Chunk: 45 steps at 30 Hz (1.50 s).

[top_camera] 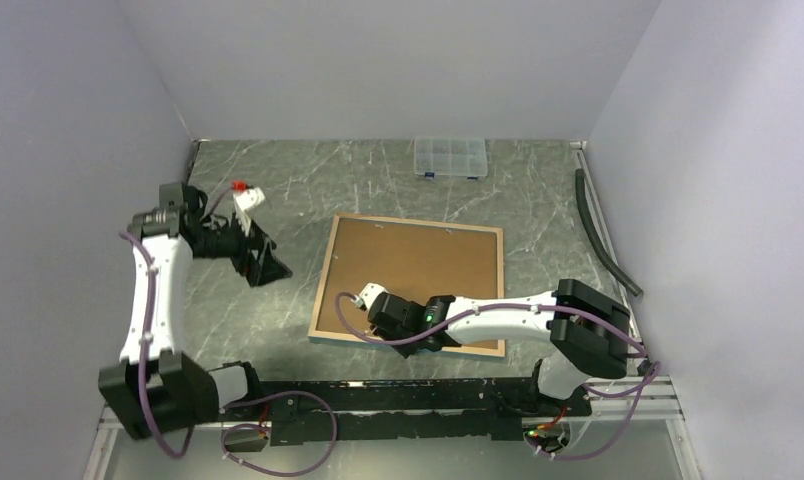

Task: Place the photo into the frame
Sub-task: Turn over the photo frame at the center of the board.

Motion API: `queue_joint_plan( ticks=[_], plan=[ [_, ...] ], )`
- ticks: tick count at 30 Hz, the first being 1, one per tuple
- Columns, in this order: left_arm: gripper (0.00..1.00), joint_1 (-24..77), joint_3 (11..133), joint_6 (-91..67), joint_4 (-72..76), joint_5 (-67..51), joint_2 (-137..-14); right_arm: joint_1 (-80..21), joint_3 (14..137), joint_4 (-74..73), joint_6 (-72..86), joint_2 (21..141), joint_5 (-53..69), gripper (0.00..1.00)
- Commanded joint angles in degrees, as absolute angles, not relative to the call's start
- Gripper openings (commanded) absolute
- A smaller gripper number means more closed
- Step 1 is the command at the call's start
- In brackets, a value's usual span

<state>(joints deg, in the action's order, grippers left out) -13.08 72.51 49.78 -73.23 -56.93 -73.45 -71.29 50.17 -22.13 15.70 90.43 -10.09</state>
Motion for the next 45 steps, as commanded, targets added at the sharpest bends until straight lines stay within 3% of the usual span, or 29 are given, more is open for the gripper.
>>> queue_joint_plan(
  ticks=[1,6,15,26,37,41,43,45],
  plan=[
    [0.98,-12.33,62.12,63.21,-64.31,-58.94,-61.24,-71.40,50.96,-19.77,15.27,90.90,-11.52,0.21],
    [0.98,-7.08,58.42,76.92,-71.14,-53.76,-59.71,-71.42,54.59,-21.07,13.49,91.11,-11.13,0.14],
    [0.98,8.72,44.82,85.73,-60.35,-41.70,-48.21,-70.50,65.08,-26.26,12.03,89.10,-6.06,0.00],
    [0.98,19.87,36.30,97.35,-42.06,-33.98,-40.81,-66.18,75.87,-32.49,13.46,88.11,4.50,0.00],
    [0.98,24.06,29.23,96.25,-18.58,-25.78,-46.31,-62.21,80.14,-34.12,15.20,88.35,11.12,0.00],
    [0.69,24.57,26.72,96.39,-6.57,-23.24,-49.04,-60.51,81.52,-34.64,15.84,87.66,13.42,0.00],
    [0.64,25.41,27.48,94.68,-5.43,-21.82,-50.43,-60.10,81.94,-35.12,15.86,87.46,13.85,0.00],
    [0.65,25.86,28.36,92.95,-5.47,-21.24,-51.09,-59.91,82.54,-35.93,15.71,87.52,13.34,0.03]
  ],
)
